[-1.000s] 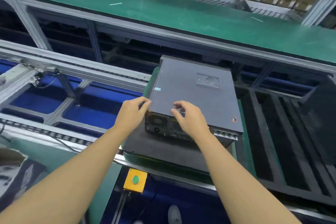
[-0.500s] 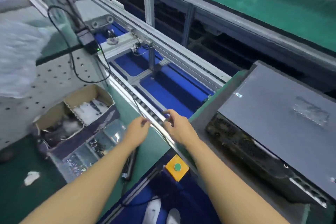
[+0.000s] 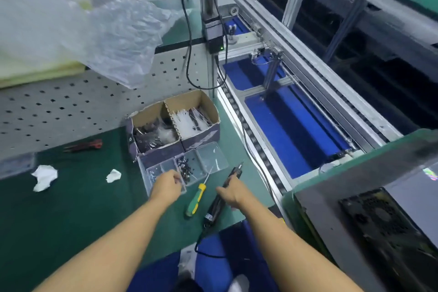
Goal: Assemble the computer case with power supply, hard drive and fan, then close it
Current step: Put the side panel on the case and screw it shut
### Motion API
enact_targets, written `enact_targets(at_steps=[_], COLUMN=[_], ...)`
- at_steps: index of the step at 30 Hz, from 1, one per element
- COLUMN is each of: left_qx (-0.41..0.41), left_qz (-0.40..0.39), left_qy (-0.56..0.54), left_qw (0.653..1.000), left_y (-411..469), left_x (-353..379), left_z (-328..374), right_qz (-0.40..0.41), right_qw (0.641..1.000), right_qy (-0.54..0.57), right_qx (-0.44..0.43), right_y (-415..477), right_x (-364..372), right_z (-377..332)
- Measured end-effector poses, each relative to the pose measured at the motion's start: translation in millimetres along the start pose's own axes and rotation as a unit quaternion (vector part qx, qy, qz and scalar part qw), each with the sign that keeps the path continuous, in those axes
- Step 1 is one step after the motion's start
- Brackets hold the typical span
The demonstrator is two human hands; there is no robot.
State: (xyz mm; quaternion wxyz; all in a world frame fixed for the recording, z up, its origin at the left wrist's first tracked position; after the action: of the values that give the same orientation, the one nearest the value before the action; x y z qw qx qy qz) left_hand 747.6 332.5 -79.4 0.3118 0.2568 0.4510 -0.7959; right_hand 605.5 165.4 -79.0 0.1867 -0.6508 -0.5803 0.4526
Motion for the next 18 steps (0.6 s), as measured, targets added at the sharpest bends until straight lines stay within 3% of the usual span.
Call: enact_targets(at_steps=[7, 14, 18], left_qx=[0.001, 0.004, 0.009], left_qz=[-0.024, -0.03, -0.052], left_qy=[0.061, 0.106, 0.122], left_qw=[0.998, 0.994, 0.991], left_y=[40.1, 73.5, 85.7], left_x=[-1.2, 4.6, 9.6], left_z=[-2.9, 13.2, 12.9], right_qz=[0.062, 0.152, 0.163], right_qw=[0.985, 0.971, 0.951], right_qy=[0.099, 0.09, 0.177], right_qx=[0.124, 0.162, 0.193], right_y=[30.7, 35.1, 38.7], right_x=[16.4, 32.4, 39.9], right_z=[1.2, 10.9, 30.8])
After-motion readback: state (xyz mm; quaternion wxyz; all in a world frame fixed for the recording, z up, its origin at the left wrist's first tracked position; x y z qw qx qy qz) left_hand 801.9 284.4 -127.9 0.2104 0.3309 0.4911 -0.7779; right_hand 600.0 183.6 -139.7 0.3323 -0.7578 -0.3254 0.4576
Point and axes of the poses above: each hand's wrist, its own y-axis towards the middle knuckle, its own x-axis out of the palm, z = x × y, the point moved 6 cm from there along y, towards the middle knuckle, and after that the axes turned 8 degrees about -z, right-handed, at the moved point
